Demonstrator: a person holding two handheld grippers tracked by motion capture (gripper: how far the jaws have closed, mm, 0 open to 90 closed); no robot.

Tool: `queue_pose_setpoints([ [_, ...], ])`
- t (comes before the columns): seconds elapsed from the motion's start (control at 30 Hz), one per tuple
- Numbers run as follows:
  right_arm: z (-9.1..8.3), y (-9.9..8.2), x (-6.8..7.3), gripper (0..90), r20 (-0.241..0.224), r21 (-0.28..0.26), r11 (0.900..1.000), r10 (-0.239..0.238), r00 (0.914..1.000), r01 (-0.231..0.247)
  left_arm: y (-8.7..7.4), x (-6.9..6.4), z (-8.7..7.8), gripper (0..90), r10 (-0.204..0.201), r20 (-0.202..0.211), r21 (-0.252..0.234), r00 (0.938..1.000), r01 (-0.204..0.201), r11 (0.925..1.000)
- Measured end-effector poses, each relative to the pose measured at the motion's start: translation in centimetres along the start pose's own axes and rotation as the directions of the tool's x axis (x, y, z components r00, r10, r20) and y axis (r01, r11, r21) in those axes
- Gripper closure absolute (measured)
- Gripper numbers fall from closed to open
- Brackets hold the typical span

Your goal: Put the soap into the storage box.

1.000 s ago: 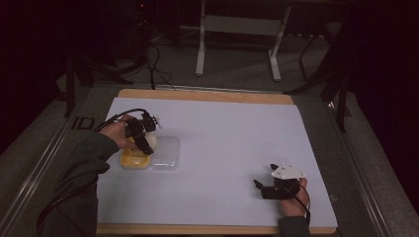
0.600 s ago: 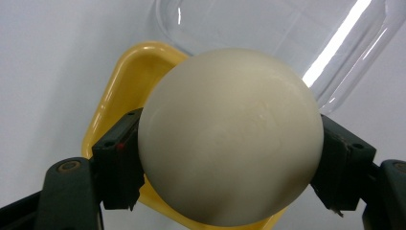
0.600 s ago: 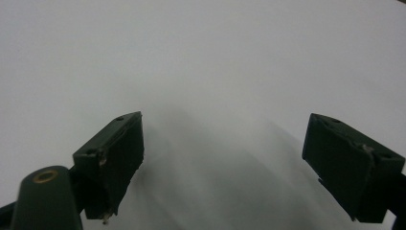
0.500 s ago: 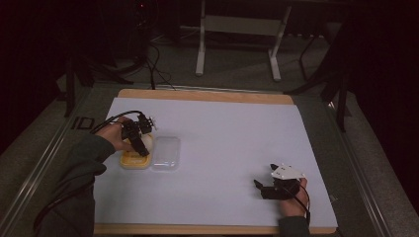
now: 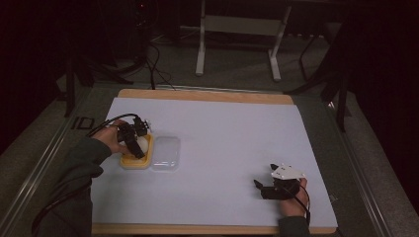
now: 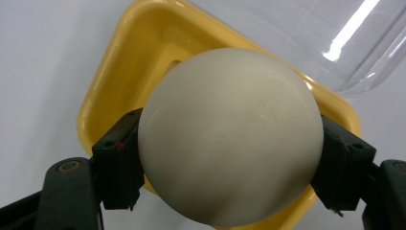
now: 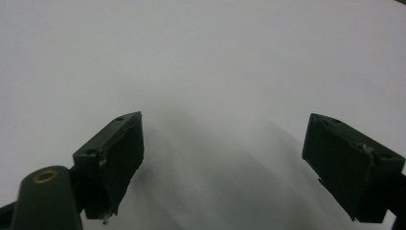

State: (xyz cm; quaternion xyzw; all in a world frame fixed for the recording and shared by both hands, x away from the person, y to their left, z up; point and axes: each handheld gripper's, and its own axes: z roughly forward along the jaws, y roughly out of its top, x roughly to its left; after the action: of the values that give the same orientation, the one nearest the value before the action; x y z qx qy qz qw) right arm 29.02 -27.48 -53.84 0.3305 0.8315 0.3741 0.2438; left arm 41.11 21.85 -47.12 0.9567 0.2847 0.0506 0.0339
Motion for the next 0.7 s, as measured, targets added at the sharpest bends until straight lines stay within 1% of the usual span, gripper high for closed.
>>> queue_pose_setpoints([
  [0.13, 0.0, 0.0, 0.0, 14.0, 0.0, 0.0, 1.0, -0.002, 1.0, 0.002, -0.1, 0.2, 0.4, 24.4, -0.009, -0.001, 0.01, 1.0, 0.009, 0.9999],
  [0.3, 0.0, 0.0, 0.0, 14.0, 0.001, 0.0, 1.0, -0.001, 1.0, 0.001, -0.3, 0.5, 0.9, 24.4, -0.033, 0.0, 0.011, 0.9994, 0.033, 0.9994],
  [0.43, 0.0, 0.0, 0.0, 14.0, 0.001, 0.001, 1.0, -0.002, 1.0, 0.002, -0.4, 0.5, 1.4, 24.4, -0.031, 0.007, 0.015, 0.9995, 0.03, 0.9994],
  [0.57, 0.0, 0.0, 0.0, 14.0, 0.001, 0.001, 1.0, -0.002, 1.0, 0.002, -0.3, 0.6, 1.6, 24.3, -0.041, 0.007, 0.017, 0.9991, 0.041, 0.999],
  [0.63, 0.0, 0.0, 0.0, 14.0, 0.001, 0.001, 1.0, -0.002, 1.0, 0.002, -0.2, 0.6, 1.8, 24.3, -0.034, 0.013, 0.021, 0.9994, 0.033, 0.9992],
  [0.7, 0.0, 0.0, 0.0, 14.0, 0.001, 0.001, 1.0, -0.002, 1.0, 0.002, -0.2, 0.6, 2.0, 24.3, -0.036, 0.017, 0.03, 0.9992, 0.035, 0.9989],
])
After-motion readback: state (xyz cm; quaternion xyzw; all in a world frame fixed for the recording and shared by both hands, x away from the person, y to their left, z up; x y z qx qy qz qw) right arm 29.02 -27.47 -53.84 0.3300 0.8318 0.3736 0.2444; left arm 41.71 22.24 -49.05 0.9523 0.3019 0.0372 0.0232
